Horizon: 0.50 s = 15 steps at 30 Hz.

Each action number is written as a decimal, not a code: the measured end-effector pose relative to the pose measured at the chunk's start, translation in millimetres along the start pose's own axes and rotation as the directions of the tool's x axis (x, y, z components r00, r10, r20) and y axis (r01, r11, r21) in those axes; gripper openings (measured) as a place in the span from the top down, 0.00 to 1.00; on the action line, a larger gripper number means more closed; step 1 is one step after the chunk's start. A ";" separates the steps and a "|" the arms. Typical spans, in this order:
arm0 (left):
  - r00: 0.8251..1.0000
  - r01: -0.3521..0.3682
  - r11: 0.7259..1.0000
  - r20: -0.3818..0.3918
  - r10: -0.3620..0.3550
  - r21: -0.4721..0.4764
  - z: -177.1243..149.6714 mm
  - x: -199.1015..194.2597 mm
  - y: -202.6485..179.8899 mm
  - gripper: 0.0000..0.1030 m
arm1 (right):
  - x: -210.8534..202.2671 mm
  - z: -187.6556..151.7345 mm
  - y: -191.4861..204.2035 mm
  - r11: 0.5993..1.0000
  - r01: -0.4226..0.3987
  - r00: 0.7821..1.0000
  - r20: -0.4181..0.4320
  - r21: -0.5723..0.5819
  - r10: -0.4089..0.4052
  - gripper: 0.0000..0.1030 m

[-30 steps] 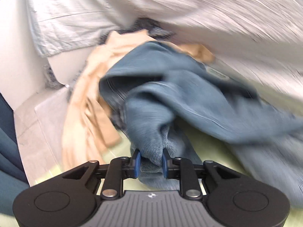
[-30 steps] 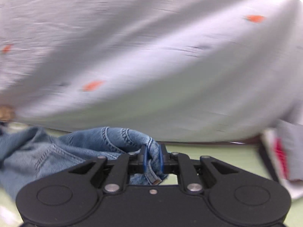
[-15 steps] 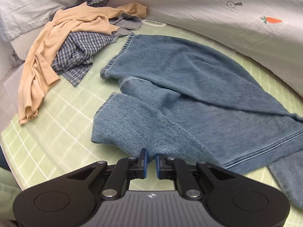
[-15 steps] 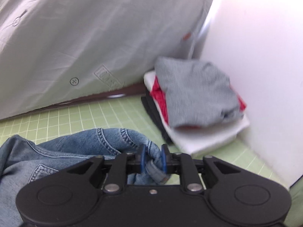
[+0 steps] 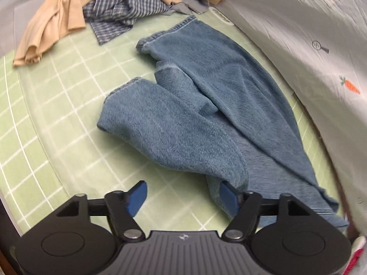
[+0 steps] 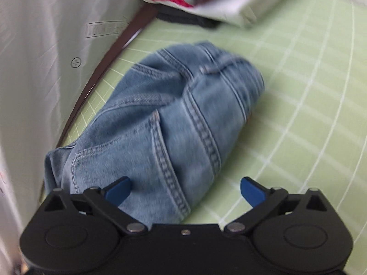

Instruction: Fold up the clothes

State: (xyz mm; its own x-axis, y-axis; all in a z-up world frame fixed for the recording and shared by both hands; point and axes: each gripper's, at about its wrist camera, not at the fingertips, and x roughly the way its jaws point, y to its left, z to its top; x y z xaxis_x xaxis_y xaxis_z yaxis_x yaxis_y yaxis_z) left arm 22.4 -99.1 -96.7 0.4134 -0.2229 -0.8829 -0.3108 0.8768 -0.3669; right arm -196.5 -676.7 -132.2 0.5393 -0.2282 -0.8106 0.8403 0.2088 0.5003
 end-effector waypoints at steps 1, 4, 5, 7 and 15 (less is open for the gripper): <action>1.000 0.012 1.000 -0.004 -0.012 -0.011 1.5 -0.4 3.0 0.26 | 1.6 -3.8 -2.5 1.000 -0.008 1.000 -0.009 0.028 0.008 0.00; 0.999 0.043 0.999 0.008 -0.043 -0.020 8.3 -4.4 7.8 0.26 | 3.5 -14.0 -2.7 0.997 -0.026 1.000 0.001 0.067 0.026 0.00; 0.998 0.056 0.998 0.011 -0.056 -0.023 11.1 -6.0 9.4 0.26 | 4.3 -16.6 -0.5 0.997 -0.029 1.000 0.000 0.071 0.029 0.00; 0.996 0.086 0.996 0.025 -0.085 -0.023 17.7 -10.3 11.2 0.26 | 5.5 -21.9 5.3 0.996 -0.040 0.999 0.004 0.076 0.040 0.00; 0.980 0.179 0.984 0.084 -0.178 -0.005 39.3 -24.6 10.7 0.26 | 4.0 -35.0 28.4 0.999 -0.024 0.999 0.044 0.035 0.023 0.00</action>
State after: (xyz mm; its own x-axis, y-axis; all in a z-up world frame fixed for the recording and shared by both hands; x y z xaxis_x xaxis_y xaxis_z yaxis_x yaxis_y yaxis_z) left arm 42.6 -67.5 -67.4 0.5327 -0.3388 -0.7756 -0.2360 0.8206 -0.5205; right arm -172.4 -638.4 -131.9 0.5601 -0.2651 -0.7849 0.8284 0.1813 0.5299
